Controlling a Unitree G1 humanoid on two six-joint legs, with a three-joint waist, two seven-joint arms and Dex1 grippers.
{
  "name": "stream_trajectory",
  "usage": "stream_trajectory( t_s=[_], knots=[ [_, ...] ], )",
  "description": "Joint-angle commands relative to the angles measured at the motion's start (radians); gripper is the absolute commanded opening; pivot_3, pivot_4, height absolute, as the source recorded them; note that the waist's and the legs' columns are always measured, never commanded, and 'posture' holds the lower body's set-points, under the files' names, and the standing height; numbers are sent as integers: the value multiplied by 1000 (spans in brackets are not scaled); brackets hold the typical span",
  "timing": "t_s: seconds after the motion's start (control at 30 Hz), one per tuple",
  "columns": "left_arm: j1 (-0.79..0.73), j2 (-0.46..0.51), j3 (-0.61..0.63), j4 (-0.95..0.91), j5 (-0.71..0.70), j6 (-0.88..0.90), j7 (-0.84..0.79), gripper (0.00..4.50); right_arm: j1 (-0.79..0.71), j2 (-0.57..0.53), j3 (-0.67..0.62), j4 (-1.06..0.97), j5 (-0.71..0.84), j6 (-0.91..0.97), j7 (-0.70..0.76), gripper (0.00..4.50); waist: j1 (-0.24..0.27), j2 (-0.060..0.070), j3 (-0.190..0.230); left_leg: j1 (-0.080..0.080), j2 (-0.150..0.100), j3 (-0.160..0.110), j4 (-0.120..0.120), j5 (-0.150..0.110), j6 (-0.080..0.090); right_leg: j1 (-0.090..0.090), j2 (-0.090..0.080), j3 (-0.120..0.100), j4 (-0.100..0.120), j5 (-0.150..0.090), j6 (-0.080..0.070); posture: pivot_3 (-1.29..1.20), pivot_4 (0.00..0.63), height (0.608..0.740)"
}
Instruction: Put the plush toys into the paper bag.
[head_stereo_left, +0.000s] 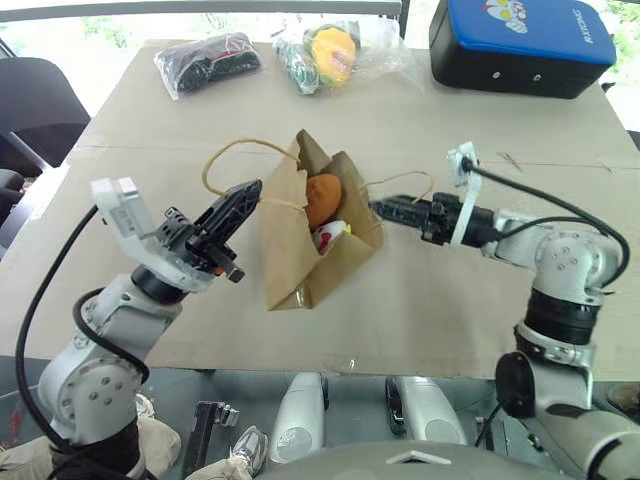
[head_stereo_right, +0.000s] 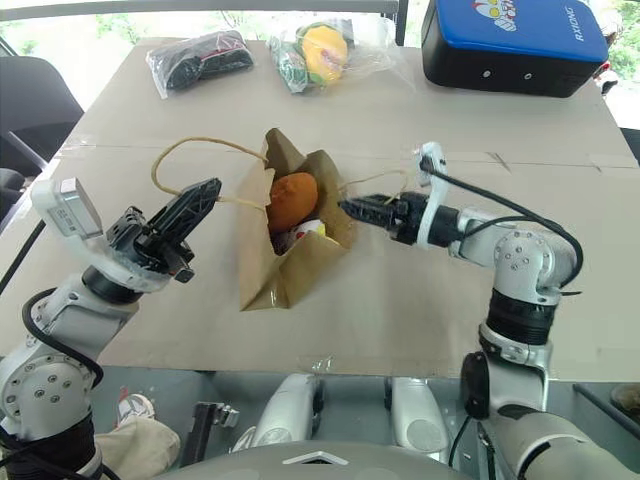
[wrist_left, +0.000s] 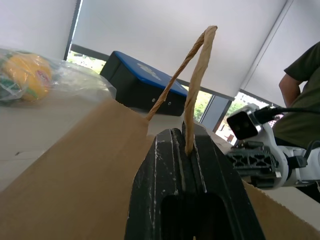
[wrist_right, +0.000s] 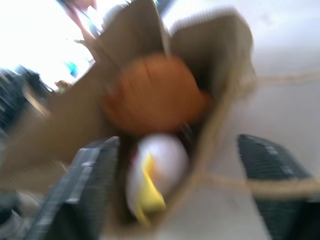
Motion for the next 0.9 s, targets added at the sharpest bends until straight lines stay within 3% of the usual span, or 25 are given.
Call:
stream_trajectory(
  t_s=[0.03,0.1,0.13,0.37,0.53,0.6,0.67,0.73,0.83,0.9],
  knots=[
    [-49,22,35,4,-24,-28,16,0,-67,23,-42,-25,115,-79,18,1224,2,0,0,0,0,0,0,0,0,0,0,0,0,0,0,0,150,740],
    [-112,47,37,58,-17,-29,6,0,-117,35,-75,-46,207,-79,0,323,8,0,0,-1,0,-2,0,0,0,0,0,-2,0,0,0,0,150,740],
    [-136,57,38,80,-14,-29,0,0,-135,36,-82,-53,241,-82,-12,85,8,0,0,-1,0,-2,0,0,0,0,0,-3,0,0,0,0,150,740],
    [-433,128,-63,389,153,-91,-154,0,-292,-45,-70,-144,376,-117,-148,85,5,1,0,-1,0,-3,0,0,0,0,0,-5,0,0,0,0,150,740],
    [-527,83,-266,627,393,-167,-274,0,-116,-173,25,-213,259,-158,-217,85,6,0,-1,-2,-1,-4,-1,0,0,1,-1,-6,-2,0,0,0,150,740],
    [-548,49,-293,692,394,-165,-346,0,-38,-228,83,-216,187,-208,-199,306,1,0,0,-2,-1,-3,-1,0,0,0,-1,-5,-1,0,0,0,150,740],
    [-561,39,-290,725,392,-173,-397,703,17,-267,100,-241,176,-222,-180,872,-5,0,0,-3,-1,-3,-1,0,0,-2,-1,-4,0,0,0,0,150,740],
    [-566,59,-264,724,376,-149,-425,1326,40,-313,75,-305,235,-190,-176,1740,-7,1,0,-3,0,-3,-1,0,0,-3,0,-4,0,0,0,0,150,740],
    [-544,104,-192,697,319,-89,-444,2743,91,-434,4,-391,378,-120,-157,2924,-9,1,0,-3,1,-3,-2,0,0,-3,1,-4,0,0,0,0,150,740],
    [-500,136,-152,644,263,-17,-454,3460,149,-524,-69,-421,499,-90,-147,2924,-3,1,0,-3,1,-3,-2,0,0,-3,0,-4,-1,0,0,0,150,740]
  ],
)
